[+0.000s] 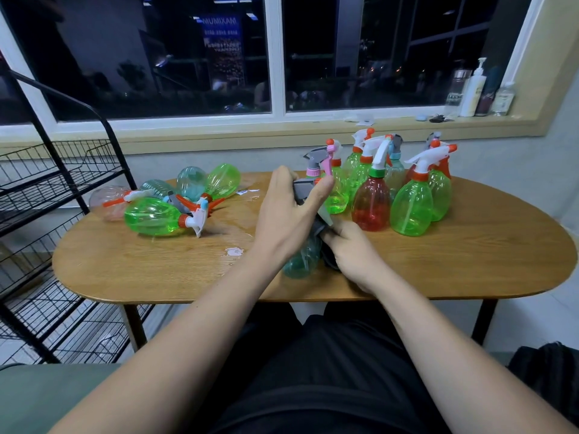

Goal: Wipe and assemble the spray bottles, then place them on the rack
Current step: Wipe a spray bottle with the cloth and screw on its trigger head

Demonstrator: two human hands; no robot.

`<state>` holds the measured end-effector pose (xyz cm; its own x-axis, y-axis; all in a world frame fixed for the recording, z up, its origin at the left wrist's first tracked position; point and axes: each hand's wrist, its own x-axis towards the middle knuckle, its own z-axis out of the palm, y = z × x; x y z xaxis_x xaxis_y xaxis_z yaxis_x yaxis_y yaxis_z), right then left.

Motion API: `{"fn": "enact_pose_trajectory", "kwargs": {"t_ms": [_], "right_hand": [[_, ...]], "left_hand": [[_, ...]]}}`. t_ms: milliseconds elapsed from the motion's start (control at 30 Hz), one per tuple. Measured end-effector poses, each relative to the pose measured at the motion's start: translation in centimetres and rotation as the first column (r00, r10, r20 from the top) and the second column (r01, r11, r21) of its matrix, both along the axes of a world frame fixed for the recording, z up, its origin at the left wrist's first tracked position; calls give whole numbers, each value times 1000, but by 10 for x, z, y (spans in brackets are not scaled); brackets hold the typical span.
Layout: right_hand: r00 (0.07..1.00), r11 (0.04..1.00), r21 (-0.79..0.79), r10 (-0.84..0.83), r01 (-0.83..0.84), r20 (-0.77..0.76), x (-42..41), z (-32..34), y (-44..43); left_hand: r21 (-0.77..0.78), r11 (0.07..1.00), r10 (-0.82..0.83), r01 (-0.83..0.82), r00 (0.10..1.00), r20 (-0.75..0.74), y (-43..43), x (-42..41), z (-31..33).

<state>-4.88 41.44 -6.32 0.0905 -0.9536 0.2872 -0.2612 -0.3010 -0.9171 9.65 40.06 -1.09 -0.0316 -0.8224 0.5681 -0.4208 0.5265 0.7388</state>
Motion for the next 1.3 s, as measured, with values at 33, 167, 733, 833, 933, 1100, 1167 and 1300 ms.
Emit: {"fn": "enact_pose_trajectory", "kwargs": {"t_ms": [33, 167, 733, 833, 933, 1100, 1167, 1300], "right_hand": [[998, 1000, -8, -24, 24, -52, -1, -4, 2], [935, 990, -110, -120, 88, -333, -6, -14, 6], [995, 995, -98, -16, 7, -95, 4, 24, 11], [994, 996, -85, -50, 41, -102, 5, 5, 10], [984, 998, -8, -64, 64, -163, 1, -17, 6], [995, 991, 111, -70, 77, -67, -2, -7, 1], [996, 992, 95, -81, 84, -32, -1, 2, -2], [998, 998, -38, -54, 53, -27, 3, 13, -7]], "left_hand": [[12, 1000, 14, -13, 1000, -7, 1, -1, 2], [70, 998, -5, 8, 999, -43, 2, -7, 11], [-63, 990, -120, 126, 989, 90, 5, 12, 15], [-92, 984, -146, 154, 985, 92, 8, 15, 15], [-82, 985, -147, 152, 987, 68, 9, 18, 16], [-64, 992, -102, 107, 992, 73, 11, 19, 18], [-55, 994, -93, 95, 994, 50, 12, 19, 18], [-53, 995, -78, 80, 996, 33, 11, 22, 16]]}}
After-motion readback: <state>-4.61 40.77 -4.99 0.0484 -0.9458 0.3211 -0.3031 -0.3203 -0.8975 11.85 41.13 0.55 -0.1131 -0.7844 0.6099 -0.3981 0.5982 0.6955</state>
